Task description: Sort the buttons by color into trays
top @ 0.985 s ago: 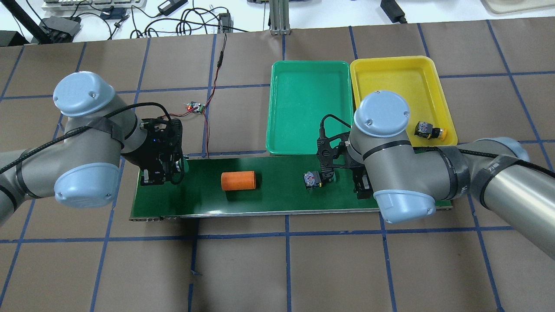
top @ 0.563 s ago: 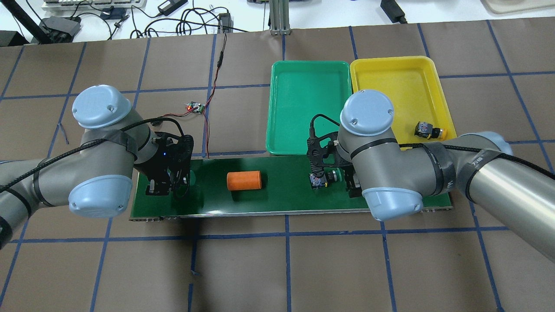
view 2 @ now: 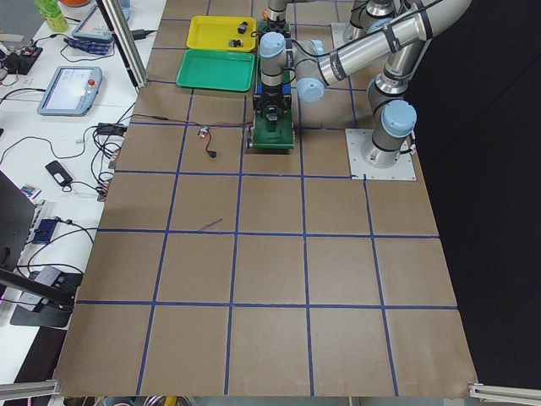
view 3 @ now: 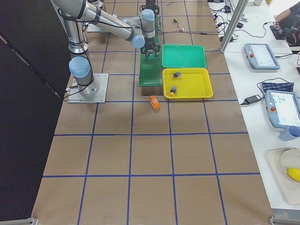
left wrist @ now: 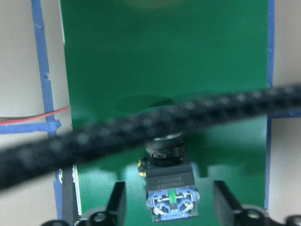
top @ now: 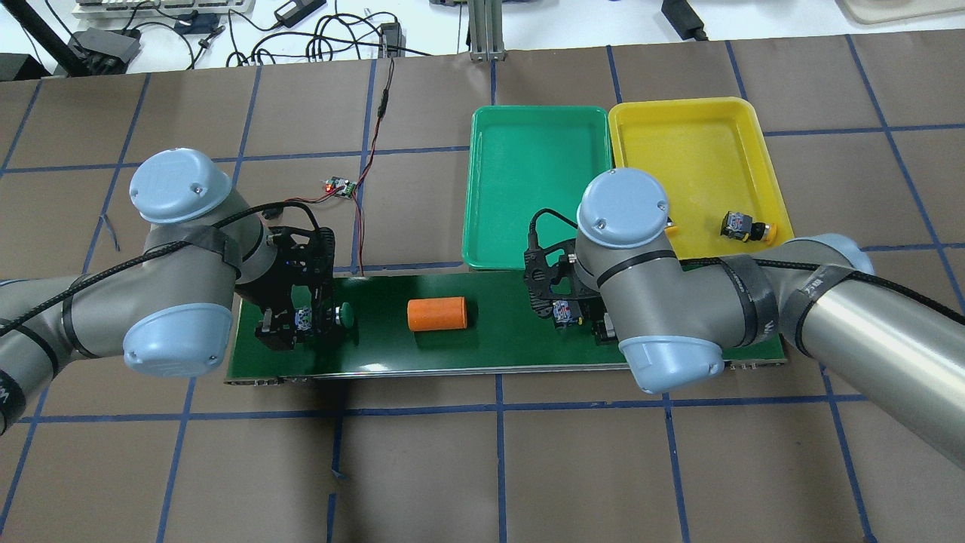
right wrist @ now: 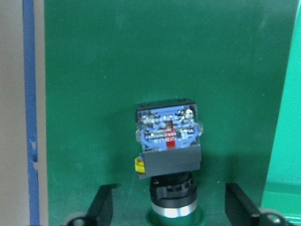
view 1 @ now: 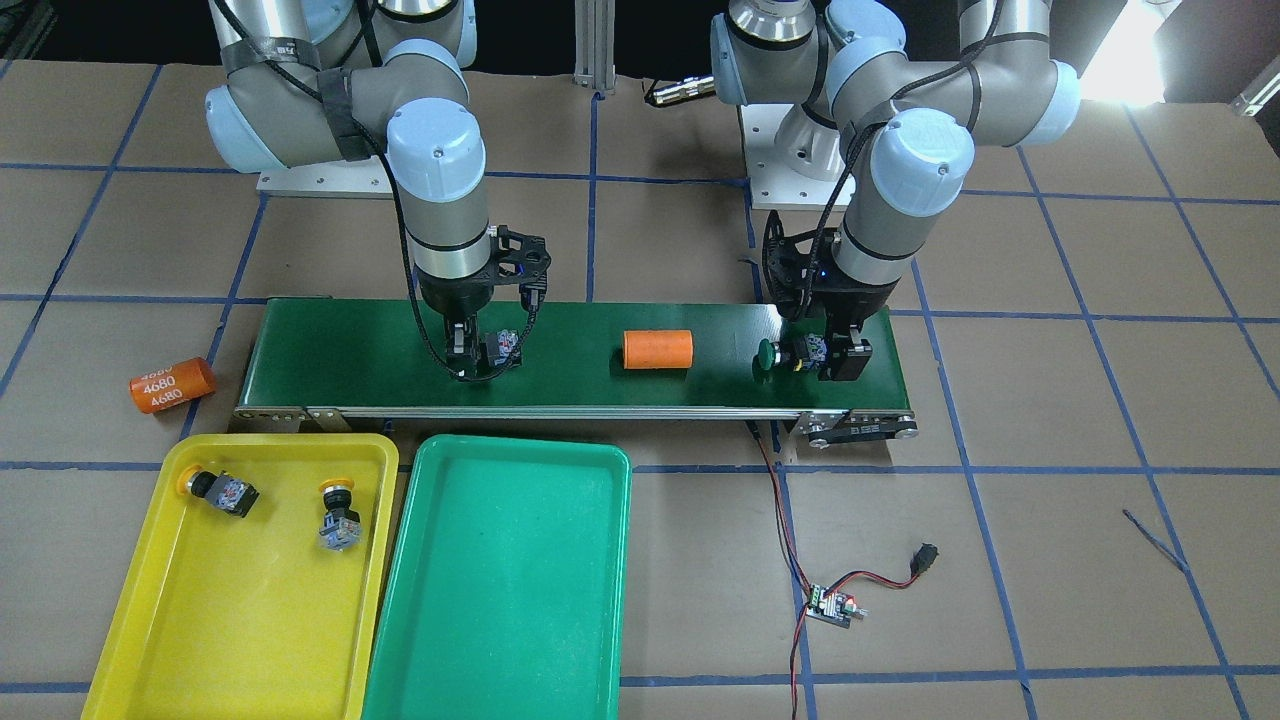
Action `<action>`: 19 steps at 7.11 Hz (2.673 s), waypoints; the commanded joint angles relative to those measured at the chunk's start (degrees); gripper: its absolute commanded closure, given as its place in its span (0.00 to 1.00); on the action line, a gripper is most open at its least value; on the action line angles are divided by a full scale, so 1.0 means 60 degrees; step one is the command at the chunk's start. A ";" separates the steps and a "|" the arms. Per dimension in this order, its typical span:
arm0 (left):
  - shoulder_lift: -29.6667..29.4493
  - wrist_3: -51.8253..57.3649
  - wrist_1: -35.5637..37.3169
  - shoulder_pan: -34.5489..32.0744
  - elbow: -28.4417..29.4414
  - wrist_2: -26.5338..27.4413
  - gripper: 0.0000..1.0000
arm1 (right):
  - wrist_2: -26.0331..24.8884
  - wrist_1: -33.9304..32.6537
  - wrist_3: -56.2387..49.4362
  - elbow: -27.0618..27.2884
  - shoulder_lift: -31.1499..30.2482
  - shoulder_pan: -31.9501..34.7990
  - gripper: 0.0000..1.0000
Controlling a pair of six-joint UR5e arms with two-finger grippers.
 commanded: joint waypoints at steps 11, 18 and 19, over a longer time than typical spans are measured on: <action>-0.0021 -1.3493 -0.5227 -0.0352 0.4524 -0.0104 0.00 | -0.0465 -0.1215 0.0009 -0.5054 0.4410 -0.0154 0.00; 0.0422 -1.3612 -0.6697 0.0188 0.5520 -0.0412 0.00 | 0.0384 0.2612 -0.1284 -0.2605 -0.0447 -0.1644 0.04; 0.0336 -1.3655 -0.6450 0.0217 0.5491 -0.0557 0.00 | 0.0733 0.2058 -0.2367 -0.1723 -0.0817 -0.2301 0.04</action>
